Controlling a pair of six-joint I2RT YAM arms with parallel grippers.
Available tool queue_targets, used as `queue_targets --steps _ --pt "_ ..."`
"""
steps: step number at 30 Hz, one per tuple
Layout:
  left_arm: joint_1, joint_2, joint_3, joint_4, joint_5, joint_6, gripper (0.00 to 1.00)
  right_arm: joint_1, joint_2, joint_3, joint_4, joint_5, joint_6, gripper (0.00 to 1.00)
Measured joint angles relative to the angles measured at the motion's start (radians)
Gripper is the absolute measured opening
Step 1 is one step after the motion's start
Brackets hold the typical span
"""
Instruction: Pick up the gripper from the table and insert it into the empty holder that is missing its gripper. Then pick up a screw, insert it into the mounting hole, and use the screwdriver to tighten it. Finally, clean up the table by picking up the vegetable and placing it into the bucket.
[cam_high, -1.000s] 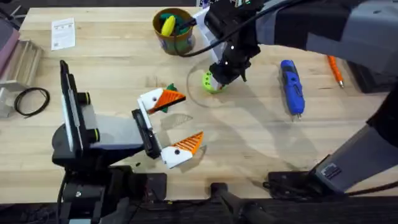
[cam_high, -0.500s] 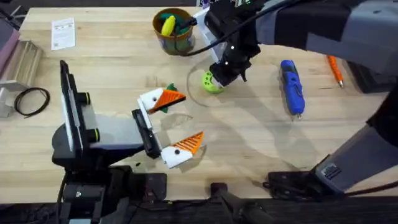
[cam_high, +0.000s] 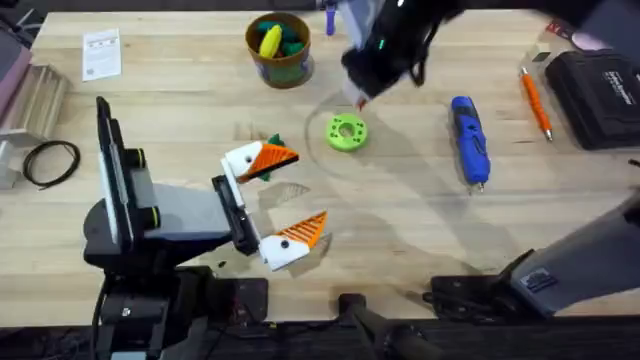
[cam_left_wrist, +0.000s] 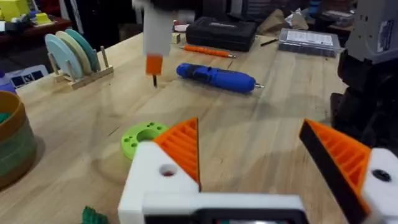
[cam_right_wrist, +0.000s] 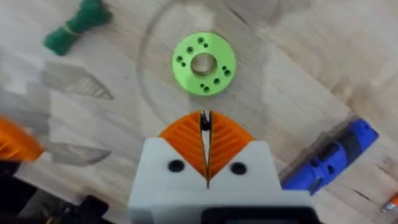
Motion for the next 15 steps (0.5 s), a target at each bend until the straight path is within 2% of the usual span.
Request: queue_targets --steps 4,8,15 --pt "0.0 0.0 0.0 0.0 0.0 0.0 0.985 0.035 -0.018 0.166 -0.102 0.0 0.0 0.006" --pt "0.0 0.0 0.0 0.0 0.0 0.0 0.985 0.111 -0.02 0.289 -0.136 0.0 0.0 0.006" --pt "0.0 0.0 0.0 0.0 0.0 0.0 0.985 0.289 -0.02 0.356 -0.169 0.0 -0.033 0.006"
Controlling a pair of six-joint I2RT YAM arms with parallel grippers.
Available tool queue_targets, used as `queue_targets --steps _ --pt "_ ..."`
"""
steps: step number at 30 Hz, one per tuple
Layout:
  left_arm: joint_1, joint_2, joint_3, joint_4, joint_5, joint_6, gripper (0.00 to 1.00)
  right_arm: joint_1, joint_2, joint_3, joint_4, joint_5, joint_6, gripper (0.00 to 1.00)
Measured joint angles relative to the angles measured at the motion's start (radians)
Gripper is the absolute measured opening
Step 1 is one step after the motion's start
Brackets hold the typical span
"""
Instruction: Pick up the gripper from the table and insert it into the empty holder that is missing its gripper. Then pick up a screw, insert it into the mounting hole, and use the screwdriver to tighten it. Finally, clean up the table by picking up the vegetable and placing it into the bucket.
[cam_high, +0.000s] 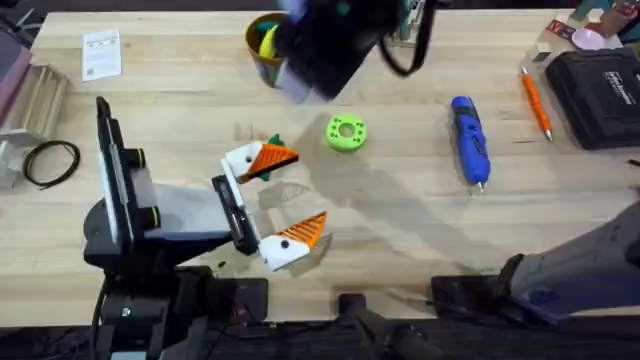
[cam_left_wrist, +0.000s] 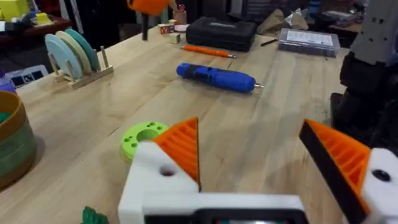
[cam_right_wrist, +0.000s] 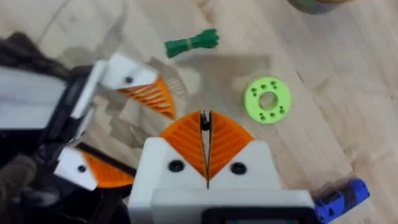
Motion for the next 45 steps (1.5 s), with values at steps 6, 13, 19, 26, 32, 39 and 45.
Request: queue_targets --steps 6,13,19,26,32,39,45 --pt "0.0 0.0 0.0 0.0 0.0 0.0 0.985 0.132 0.0 0.0 0.007 0.0 -0.053 0.006" --pt "0.0 0.0 0.0 0.0 0.0 0.0 0.985 0.213 0.002 0.001 0.058 0.0 -0.088 0.006" --pt "0.0 0.0 0.0 0.0 0.0 0.0 0.985 0.212 0.024 0.001 0.043 0.0 -0.096 0.006" --pt "0.0 0.0 0.0 0.0 0.0 0.0 0.985 0.191 0.046 0.001 0.039 -0.035 -0.122 0.006" --pt "0.0 0.0 0.0 0.0 0.0 0.0 0.985 0.19 0.061 0.001 0.039 -0.05 -0.143 0.006" --pt "0.0 0.0 0.0 0.0 0.0 0.0 0.985 0.19 0.061 0.001 0.034 -0.053 -0.183 0.006" --pt "0.0 0.0 0.0 0.0 0.0 0.0 0.985 0.19 0.069 0.001 0.018 -0.053 -0.198 0.006"
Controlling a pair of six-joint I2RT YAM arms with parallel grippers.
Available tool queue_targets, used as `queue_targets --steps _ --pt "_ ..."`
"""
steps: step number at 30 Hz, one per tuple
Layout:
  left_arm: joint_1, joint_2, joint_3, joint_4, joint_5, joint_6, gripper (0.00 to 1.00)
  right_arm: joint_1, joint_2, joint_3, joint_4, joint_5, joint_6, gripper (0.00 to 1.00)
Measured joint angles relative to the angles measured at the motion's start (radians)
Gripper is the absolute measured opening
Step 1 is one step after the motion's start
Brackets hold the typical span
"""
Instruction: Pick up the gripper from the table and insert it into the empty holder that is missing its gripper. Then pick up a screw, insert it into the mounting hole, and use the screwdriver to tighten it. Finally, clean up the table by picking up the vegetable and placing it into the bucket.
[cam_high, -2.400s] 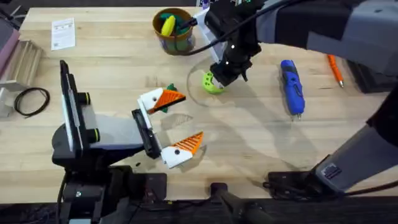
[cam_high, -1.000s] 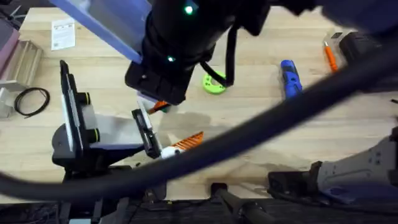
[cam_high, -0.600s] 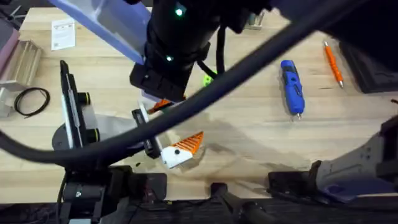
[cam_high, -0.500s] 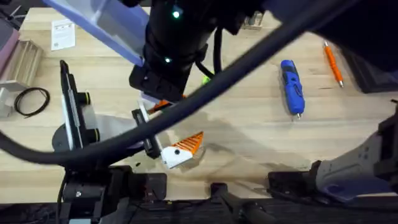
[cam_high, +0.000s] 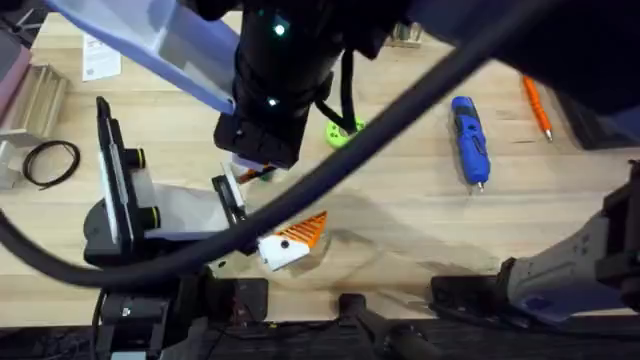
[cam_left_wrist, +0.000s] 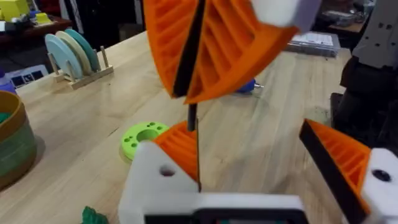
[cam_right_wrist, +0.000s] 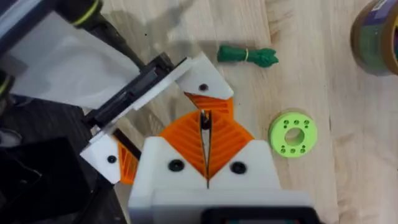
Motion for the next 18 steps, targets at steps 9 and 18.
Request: queue_targets --steps 9,18 --pt "0.0 0.0 0.0 0.0 0.0 0.0 0.985 0.0 0.007 0.0 0.007 0.0 -0.005 0.006" --pt "0.0 0.0 0.0 0.0 0.0 0.0 0.985 0.0 0.007 0.0 0.029 0.0 -0.006 0.006"
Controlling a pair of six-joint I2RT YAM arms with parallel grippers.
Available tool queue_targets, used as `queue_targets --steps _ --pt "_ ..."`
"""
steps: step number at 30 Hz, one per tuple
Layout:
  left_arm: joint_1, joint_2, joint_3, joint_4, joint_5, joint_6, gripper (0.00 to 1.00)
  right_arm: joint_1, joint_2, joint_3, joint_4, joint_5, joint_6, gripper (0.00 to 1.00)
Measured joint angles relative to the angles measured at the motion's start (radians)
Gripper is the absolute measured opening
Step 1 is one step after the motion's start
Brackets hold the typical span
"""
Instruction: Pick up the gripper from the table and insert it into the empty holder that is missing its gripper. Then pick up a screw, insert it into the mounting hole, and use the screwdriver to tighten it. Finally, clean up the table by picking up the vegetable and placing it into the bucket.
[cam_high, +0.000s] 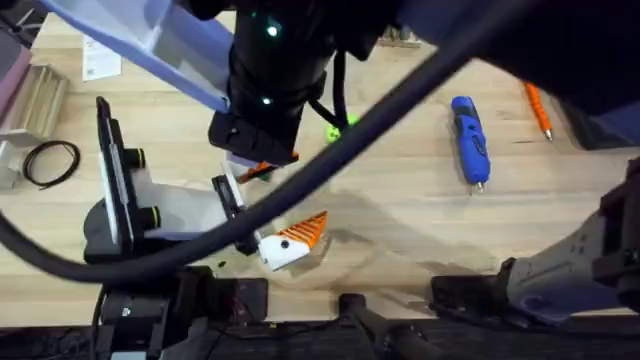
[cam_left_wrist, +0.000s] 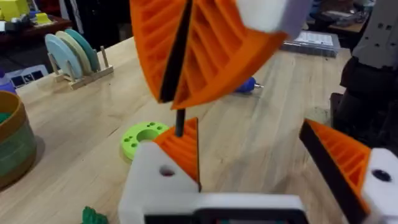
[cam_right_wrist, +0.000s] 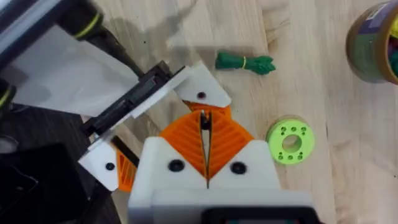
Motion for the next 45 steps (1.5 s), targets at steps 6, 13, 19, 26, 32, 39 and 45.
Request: queue_targets --steps 6,13,19,26,32,39,45 --pt "0.0 0.0 0.0 0.0 0.0 0.0 0.985 0.0 0.001 0.0 0.001 0.0 -0.002 0.006" --pt "0.0 0.0 0.0 0.0 0.0 0.0 0.985 0.006 0.036 0.001 0.003 -0.005 -0.002 0.006" --pt "0.0 0.0 0.0 0.0 0.0 0.0 0.985 0.009 0.041 0.001 0.003 -0.012 -0.002 0.006" --pt "0.0 0.0 0.0 0.0 0.0 0.0 0.985 0.009 0.041 0.001 0.028 -0.012 -0.003 0.006" --pt "0.0 0.0 0.0 0.0 0.0 0.0 0.985 0.009 0.041 0.001 0.024 -0.011 -0.003 0.006" --pt "0.0 0.0 0.0 0.0 0.0 0.0 0.985 0.009 0.041 0.001 0.026 -0.011 -0.003 0.006" --pt "0.0 0.0 0.0 0.0 0.0 0.0 0.985 0.009 0.041 0.001 0.026 -0.011 -0.004 0.006"
